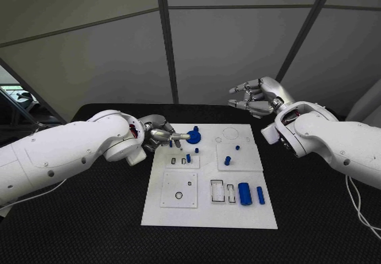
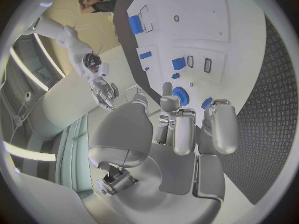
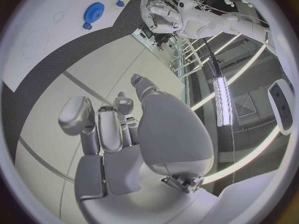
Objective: Assemble the parts on the task board
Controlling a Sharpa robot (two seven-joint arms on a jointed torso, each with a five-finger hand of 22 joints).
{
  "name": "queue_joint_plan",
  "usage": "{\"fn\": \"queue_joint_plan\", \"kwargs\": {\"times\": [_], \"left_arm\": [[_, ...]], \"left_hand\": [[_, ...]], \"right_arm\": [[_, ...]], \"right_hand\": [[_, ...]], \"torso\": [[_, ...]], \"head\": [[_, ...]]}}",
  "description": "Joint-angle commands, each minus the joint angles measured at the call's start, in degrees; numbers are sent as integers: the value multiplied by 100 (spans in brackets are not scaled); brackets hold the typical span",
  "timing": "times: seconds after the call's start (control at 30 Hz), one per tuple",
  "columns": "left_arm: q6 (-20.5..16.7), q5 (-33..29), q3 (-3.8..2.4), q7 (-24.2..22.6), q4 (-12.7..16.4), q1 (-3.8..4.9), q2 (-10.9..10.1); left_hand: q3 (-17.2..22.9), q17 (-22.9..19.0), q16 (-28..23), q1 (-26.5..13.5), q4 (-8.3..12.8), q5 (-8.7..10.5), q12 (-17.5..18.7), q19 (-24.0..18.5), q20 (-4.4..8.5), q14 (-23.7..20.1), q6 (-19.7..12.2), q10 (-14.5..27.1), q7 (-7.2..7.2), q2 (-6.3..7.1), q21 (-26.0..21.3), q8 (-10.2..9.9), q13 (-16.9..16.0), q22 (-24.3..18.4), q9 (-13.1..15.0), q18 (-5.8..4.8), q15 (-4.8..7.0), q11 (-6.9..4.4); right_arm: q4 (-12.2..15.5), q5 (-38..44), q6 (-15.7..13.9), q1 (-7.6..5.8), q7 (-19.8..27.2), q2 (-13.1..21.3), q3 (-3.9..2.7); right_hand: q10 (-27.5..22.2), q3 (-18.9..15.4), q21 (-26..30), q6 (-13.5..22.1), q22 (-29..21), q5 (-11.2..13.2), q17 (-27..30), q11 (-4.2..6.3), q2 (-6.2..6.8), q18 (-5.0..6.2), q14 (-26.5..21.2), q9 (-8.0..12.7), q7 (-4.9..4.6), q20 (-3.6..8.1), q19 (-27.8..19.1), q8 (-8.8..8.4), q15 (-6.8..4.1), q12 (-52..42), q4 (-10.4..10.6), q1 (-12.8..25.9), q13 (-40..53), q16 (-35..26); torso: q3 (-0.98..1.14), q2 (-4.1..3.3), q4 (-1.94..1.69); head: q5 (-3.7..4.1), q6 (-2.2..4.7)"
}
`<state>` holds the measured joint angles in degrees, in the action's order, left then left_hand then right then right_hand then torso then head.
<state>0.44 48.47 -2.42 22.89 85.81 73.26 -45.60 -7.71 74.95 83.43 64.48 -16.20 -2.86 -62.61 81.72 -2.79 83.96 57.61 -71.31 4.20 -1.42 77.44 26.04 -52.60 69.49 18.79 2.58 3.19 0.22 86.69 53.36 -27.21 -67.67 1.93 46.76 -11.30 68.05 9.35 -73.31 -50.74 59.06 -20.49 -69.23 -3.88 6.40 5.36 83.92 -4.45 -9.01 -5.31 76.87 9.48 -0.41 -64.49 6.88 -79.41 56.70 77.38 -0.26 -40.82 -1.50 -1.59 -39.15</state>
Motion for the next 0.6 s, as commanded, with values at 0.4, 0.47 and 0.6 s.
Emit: {"fn": "queue_joint_plan", "kwargs": {"times": [0.4,0.47,0.6], "left_arm": [[746,1043,378,710,-537,293,665],[774,1055,391,715,-583,300,719],[861,1066,402,722,-680,306,826]], "left_hand": [[-317,599,-9,70,0,12,-269,29,3,332,-252,113,6,-208,172,324,-325,257,379,102,20,-2],[-322,600,-9,87,6,12,-283,43,3,333,-258,107,5,-219,196,337,-343,295,396,96,20,-4],[-329,604,-8,100,10,12,-300,58,3,334,-262,97,3,-227,220,350,-366,334,413,89,21,-5]], "right_arm": [[-158,-269,59,-36,55,-117,-8],[-165,-269,47,-36,53,-129,-8],[-187,-267,36,-37,49,-151,-8]], "right_hand": [[-15,19,42,-29,-15,-95,13,11,3,55,148,11,-3,19,-14,35,-45,33,-24,-22,-26,-31],[-27,24,57,-13,-31,-137,15,10,6,57,151,16,-5,21,-11,35,-46,50,-27,-19,-47,-40],[-32,27,63,-4,-36,-161,19,10,9,57,153,19,-6,22,-8,34,-46,57,-28,-19,-56,-46]], "torso": [[0,-7,-3],[-1,-12,1],[-3,-10,-10]], "head": [[-20,-43],[-24,-53],[-19,-76]]}}
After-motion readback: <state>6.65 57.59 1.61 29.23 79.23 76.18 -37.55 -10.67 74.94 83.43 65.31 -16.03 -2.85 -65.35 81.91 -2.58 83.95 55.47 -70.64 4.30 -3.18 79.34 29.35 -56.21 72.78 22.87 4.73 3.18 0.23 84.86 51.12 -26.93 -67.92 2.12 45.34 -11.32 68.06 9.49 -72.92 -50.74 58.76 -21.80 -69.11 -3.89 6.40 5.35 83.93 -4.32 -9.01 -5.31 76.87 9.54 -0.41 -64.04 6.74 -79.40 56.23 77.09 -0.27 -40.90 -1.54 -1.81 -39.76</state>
